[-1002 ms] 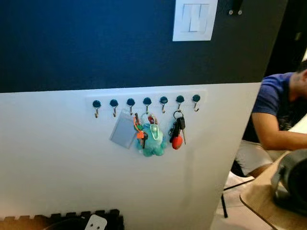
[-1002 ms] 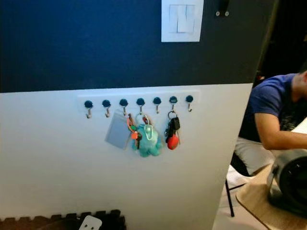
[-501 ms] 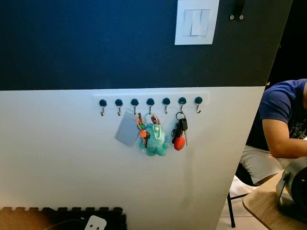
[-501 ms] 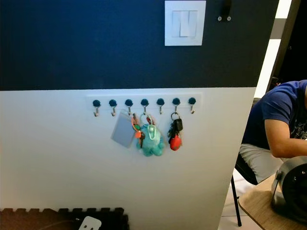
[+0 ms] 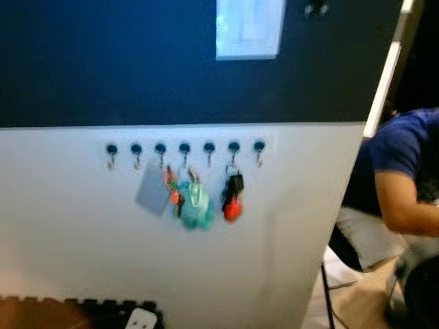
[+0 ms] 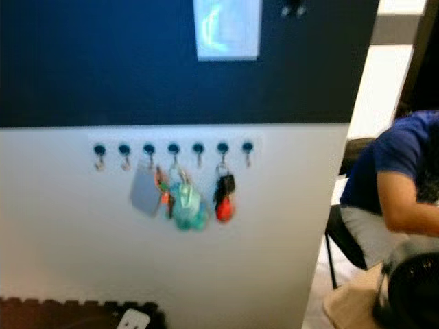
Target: Hang keys on a hook
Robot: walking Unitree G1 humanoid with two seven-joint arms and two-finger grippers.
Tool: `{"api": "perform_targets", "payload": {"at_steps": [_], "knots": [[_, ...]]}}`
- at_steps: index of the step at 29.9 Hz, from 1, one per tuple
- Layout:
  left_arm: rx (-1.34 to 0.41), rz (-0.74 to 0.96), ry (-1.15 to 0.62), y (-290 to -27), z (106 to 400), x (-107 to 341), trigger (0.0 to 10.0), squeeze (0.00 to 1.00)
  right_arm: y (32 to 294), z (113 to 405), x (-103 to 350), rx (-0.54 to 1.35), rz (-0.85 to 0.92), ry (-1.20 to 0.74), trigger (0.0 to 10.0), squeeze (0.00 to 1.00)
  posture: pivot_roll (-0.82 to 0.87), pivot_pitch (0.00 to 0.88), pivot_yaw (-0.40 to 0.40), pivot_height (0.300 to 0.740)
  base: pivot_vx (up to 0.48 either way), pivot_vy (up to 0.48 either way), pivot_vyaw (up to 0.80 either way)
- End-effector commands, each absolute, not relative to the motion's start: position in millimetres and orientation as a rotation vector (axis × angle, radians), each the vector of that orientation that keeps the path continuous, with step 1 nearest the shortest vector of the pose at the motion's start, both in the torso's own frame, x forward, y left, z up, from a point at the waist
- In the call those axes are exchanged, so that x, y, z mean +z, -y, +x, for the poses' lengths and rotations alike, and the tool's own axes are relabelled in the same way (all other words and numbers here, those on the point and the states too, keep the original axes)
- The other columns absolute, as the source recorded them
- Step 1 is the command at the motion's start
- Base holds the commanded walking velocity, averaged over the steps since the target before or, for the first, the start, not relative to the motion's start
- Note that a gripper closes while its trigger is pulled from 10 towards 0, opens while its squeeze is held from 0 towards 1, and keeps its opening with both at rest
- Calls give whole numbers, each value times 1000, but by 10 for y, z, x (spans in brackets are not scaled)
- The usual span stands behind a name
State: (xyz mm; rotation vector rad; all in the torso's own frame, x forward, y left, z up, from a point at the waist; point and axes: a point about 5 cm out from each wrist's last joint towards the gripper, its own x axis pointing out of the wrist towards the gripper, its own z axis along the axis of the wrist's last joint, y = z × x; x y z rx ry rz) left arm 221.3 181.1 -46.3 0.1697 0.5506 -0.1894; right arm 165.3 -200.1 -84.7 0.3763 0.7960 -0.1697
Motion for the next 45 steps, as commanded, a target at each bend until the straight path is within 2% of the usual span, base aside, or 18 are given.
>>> {"api": "perform_targets", "payload": {"at_steps": [1,31,45], "knots": [[-166,180,-574,-1898,2173,-486,10000,0,1912,1629,-873,-160,398,-811,10000,0,61,0,14,740,0,0,0],[-145,167,-599,-1941,2171,-495,10000,0,1886,1622,-880,-160,403,-815,10000,0,68,0,18,740,0,0,0],[-156,161,-598,-1932,2169,-494,10000,0,1884,1623,-880,-157,401,-816,10000,0,68,0,16,740,0,327,0]]}}
